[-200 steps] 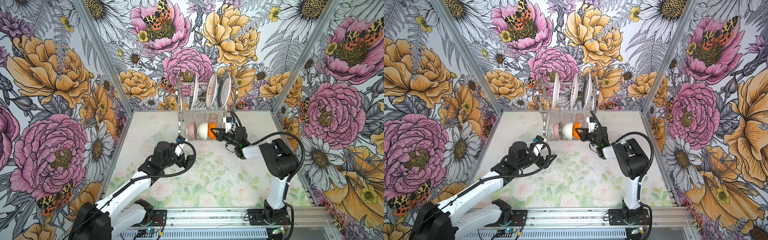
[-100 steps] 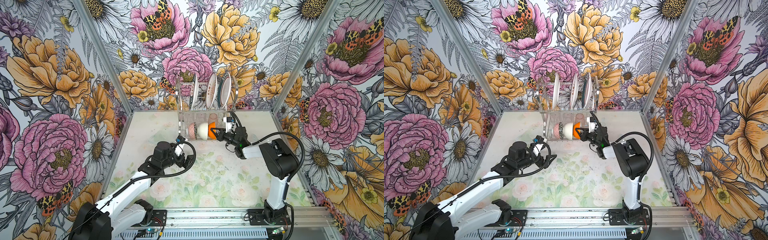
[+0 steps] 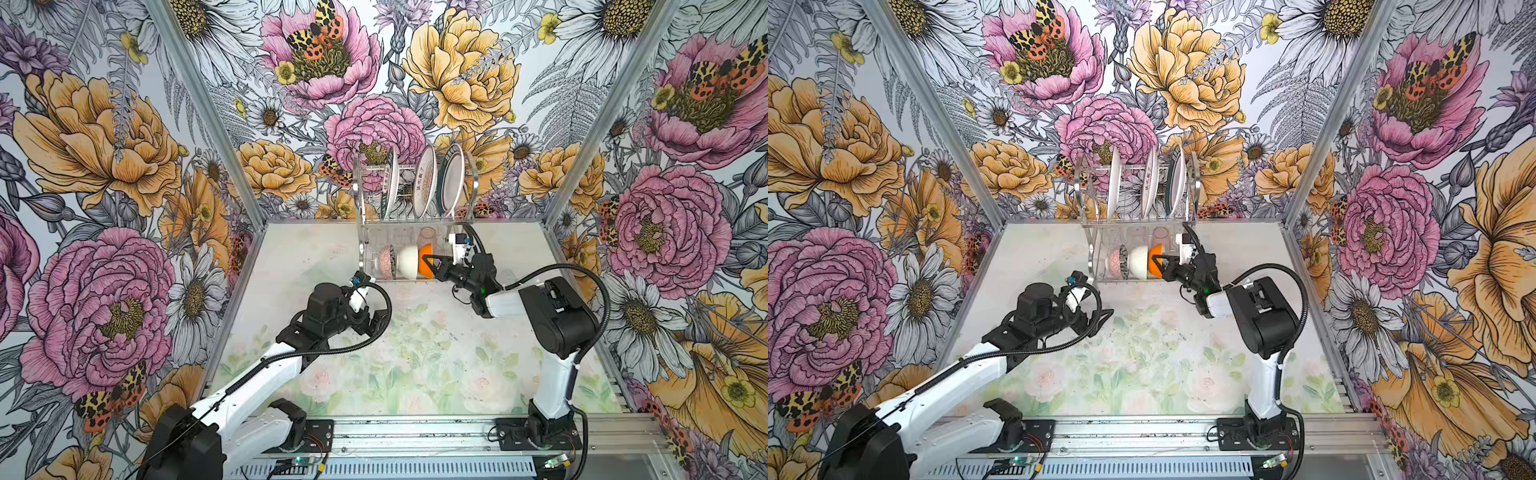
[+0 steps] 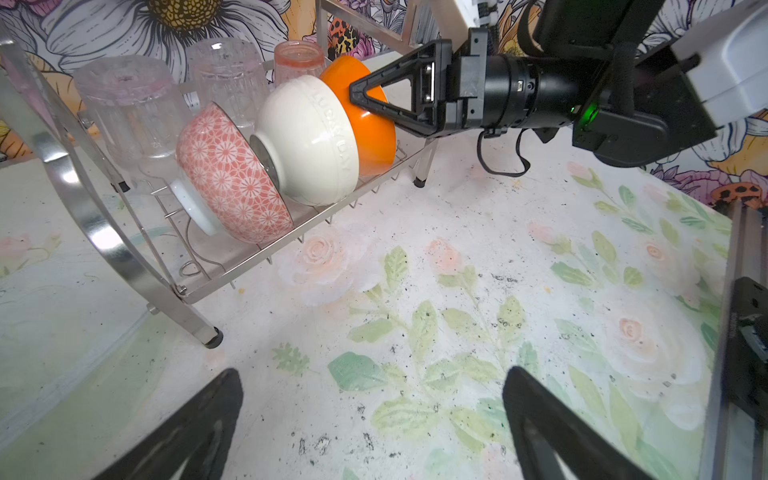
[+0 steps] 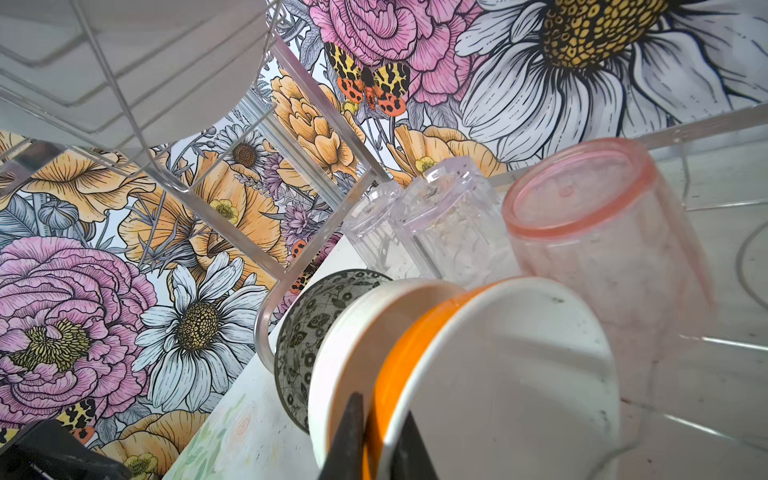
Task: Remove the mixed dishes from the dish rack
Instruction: 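Close the right gripper on the orange bowl's rim in the lower rack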
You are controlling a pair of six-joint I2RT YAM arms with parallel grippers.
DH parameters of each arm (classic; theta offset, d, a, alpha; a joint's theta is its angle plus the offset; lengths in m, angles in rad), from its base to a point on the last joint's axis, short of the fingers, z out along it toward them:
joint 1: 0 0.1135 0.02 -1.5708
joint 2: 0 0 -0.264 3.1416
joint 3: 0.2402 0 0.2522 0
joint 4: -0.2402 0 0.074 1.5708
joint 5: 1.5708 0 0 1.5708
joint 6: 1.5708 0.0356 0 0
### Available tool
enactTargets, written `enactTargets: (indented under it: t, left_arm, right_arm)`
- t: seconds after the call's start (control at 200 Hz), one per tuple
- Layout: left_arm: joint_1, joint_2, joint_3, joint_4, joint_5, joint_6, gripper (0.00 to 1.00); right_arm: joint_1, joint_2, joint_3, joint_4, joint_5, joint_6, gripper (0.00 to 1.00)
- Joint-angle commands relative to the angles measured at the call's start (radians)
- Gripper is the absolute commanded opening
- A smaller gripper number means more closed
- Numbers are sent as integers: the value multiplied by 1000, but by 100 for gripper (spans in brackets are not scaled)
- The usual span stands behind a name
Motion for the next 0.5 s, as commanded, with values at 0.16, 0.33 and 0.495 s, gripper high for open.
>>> enactTargets:
  t: [0.16,0.33,0.495]
  left_arm:
    - [-9,-7,-7,31,9,-16,99]
    - [-9,-9,-15,31,8,-17,99]
    - [-9,-9,-23,39,6,-21,99]
  right_arm:
    - [-6,-7,-8,160,47,10,8]
    - [3,-4,-10,170,60,5,8]
    - [7,-2,-7,177,64,2,7]
